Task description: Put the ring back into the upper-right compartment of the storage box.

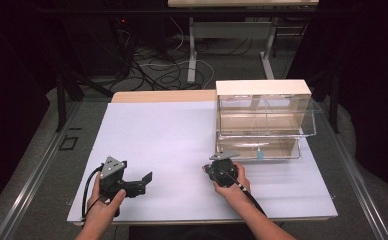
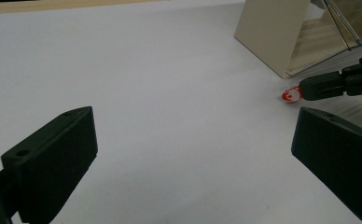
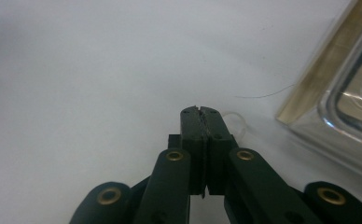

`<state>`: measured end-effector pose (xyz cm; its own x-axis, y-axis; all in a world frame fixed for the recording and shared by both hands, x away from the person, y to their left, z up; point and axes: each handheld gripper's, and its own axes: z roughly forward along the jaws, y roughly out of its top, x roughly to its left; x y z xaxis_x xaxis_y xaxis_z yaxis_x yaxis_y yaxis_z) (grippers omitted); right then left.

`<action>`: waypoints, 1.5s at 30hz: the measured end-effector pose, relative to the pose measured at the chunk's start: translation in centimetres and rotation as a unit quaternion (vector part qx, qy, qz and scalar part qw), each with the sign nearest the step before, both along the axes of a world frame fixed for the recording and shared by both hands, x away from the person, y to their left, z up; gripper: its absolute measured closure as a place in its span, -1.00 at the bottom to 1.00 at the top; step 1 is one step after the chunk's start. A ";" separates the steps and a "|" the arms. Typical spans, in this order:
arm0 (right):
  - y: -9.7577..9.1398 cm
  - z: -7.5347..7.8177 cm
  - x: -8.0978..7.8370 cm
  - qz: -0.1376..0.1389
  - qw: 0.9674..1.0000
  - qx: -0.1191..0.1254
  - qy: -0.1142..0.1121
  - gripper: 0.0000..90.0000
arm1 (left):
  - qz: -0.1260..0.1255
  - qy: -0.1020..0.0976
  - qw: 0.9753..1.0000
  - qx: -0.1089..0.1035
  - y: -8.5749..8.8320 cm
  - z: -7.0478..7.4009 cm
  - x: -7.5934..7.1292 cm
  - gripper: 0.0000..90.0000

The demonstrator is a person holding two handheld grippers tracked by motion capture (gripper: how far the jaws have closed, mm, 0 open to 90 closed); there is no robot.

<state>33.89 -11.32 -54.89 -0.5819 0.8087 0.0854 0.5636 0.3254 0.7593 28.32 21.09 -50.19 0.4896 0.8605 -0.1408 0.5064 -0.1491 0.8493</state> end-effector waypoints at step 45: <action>0.5 7.2 -1.5 0.019 0.996 0.083 0.019 0.98 | -0.002 0.000 1.000 -0.001 -0.1 -0.1 0.0 -1.00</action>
<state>32.43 -10.82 -47.67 -0.6061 0.7587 0.2387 0.5822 0.2189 0.7830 28.37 21.02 -50.27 0.4930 0.8583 -0.1426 0.5050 -0.1488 0.8502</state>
